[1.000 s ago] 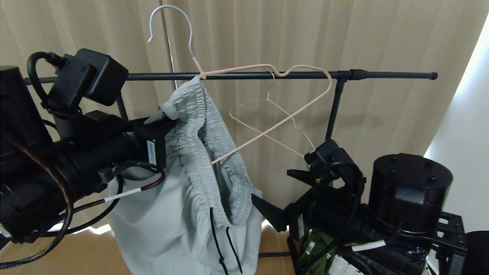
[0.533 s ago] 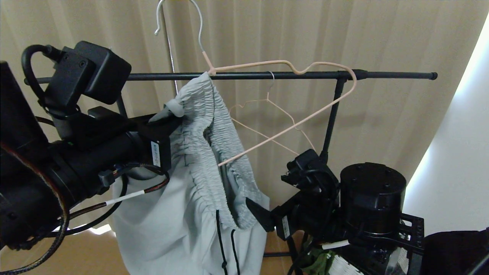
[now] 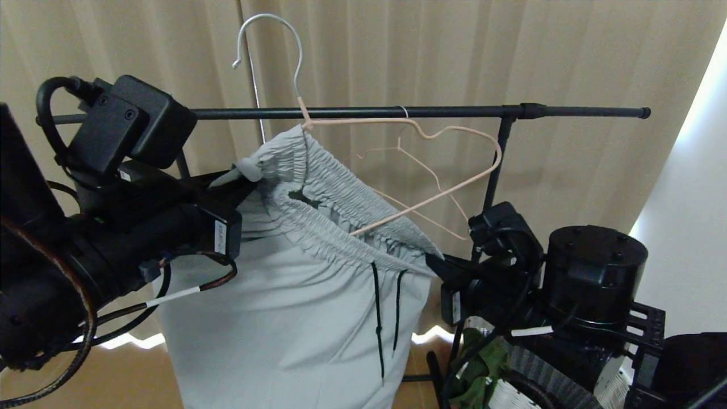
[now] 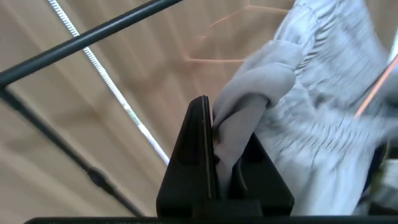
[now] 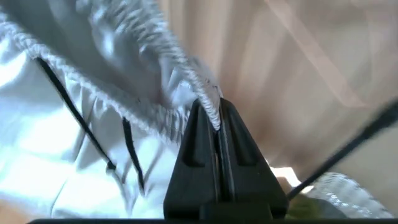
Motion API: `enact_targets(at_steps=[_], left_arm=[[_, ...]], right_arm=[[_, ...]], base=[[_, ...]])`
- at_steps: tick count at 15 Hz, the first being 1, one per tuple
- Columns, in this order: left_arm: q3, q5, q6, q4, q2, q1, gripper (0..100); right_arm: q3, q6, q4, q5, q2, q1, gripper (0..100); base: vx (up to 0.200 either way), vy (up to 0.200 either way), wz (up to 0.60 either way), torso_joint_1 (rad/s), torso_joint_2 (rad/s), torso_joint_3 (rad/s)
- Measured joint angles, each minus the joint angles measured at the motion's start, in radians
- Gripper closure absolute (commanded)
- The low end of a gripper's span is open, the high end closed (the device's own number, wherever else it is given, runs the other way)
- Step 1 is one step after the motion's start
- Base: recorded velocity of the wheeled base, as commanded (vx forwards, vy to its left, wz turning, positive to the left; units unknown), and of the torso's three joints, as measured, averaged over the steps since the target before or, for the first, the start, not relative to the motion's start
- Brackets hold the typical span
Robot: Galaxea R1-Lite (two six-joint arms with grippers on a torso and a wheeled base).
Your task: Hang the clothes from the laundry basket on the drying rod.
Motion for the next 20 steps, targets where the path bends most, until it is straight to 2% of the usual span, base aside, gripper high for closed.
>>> enact_targets(at_steps=[4, 8, 11, 14, 20], left_arm=[[0.097, -0.002, 0.121, -0.052, -0.022, 0.065, 100], [0.179, -0.004, 0.213, -0.074, -0.033, 0.118, 100], [0.220, -0.004, 0.246, -0.073, -0.038, 0.134, 100], [0.249, -0.003, 0.326, -0.071, -0.040, 0.171, 100], [0.305, -0.003, 0.379, -0.070, -0.039, 0.189, 100]], right_arm=[[-0.023, -0.004, 0.002, 0.009, -0.044, -0.137, 100], [-0.053, -0.004, 0.007, 0.010, -0.057, -0.190, 100], [-0.065, -0.003, 0.007, 0.011, -0.059, -0.205, 100], [-0.068, -0.004, 0.008, 0.013, -0.064, -0.208, 100], [-0.069, -0.001, 0.010, 0.041, -0.079, -0.188, 100]], base=[[0.000, 0.000, 0.00, 0.000, 0.00, 0.000], [0.000, 0.000, 0.00, 0.000, 0.00, 0.000], [0.000, 0.000, 0.00, 0.000, 0.00, 0.000], [0.000, 0.000, 0.00, 0.000, 0.00, 0.000], [0.000, 0.000, 0.00, 0.000, 0.00, 0.000]])
